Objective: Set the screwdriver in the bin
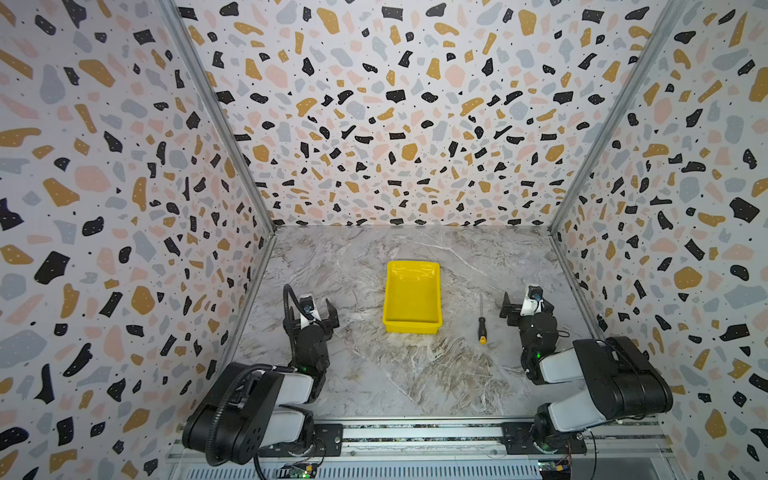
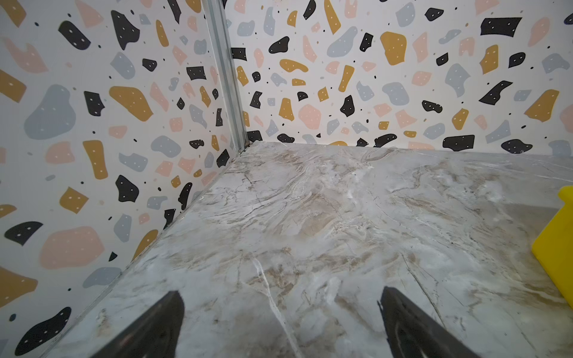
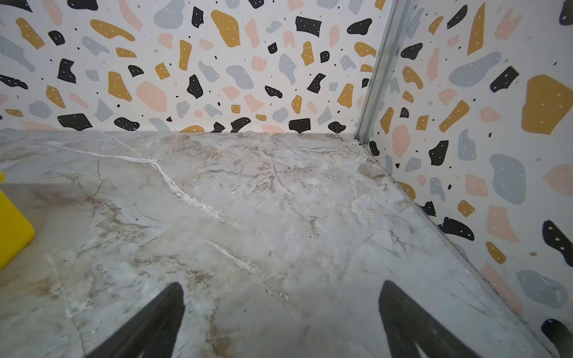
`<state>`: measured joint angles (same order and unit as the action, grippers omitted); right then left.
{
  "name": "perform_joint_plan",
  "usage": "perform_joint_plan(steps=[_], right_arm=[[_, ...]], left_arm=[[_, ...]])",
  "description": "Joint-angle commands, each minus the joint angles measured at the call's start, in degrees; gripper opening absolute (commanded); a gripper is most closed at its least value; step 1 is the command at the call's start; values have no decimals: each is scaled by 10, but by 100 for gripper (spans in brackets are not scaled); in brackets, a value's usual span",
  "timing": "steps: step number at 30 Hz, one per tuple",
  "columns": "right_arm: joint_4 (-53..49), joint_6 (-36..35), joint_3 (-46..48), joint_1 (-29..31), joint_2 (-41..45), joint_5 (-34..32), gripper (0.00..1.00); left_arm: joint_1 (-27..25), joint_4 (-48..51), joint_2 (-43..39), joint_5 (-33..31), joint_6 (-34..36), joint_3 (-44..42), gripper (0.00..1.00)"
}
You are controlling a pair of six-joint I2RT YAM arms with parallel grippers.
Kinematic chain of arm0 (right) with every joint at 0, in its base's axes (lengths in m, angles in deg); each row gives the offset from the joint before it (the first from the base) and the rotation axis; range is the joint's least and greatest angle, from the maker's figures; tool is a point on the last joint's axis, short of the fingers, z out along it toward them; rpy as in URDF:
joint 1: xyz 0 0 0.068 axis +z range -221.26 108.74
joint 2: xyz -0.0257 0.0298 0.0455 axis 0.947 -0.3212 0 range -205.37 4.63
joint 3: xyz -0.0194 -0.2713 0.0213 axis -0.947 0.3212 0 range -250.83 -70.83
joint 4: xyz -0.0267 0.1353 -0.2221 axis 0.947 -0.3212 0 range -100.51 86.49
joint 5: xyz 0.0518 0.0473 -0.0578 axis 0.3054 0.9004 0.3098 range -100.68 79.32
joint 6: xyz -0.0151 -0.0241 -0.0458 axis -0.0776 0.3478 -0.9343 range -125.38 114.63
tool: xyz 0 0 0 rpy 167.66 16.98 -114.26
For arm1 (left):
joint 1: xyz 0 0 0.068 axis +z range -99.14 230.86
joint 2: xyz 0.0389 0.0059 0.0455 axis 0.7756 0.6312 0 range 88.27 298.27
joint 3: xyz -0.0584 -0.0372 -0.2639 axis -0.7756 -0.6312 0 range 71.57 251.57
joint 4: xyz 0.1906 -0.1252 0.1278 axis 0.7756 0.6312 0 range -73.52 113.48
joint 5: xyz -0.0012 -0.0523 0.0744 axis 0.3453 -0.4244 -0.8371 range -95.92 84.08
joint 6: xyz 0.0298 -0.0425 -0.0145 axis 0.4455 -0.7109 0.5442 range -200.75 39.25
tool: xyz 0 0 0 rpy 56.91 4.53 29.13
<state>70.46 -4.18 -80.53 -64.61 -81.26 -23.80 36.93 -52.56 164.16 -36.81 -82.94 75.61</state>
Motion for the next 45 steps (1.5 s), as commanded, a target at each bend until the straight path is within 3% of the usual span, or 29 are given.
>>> perform_joint_plan(steps=[1,34,38,40,45], right_arm=[[6,-1,-9,3,1,-5,99],[6,-2,-8,-1,3,-1,99],[46,-7,20,7,34,-13,99],[38,-12,40,19,87,-47,99],[-274,8,-22,71,286,-96,99]], left_arm=[[3,-18,1,-2,-3,12,100],[2,-18,0,-1,-2,11,100],[2,-25,-9,7,3,8,100],[2,43,-46,13,5,30,100],[1,452,-171,33,-43,210,100]])
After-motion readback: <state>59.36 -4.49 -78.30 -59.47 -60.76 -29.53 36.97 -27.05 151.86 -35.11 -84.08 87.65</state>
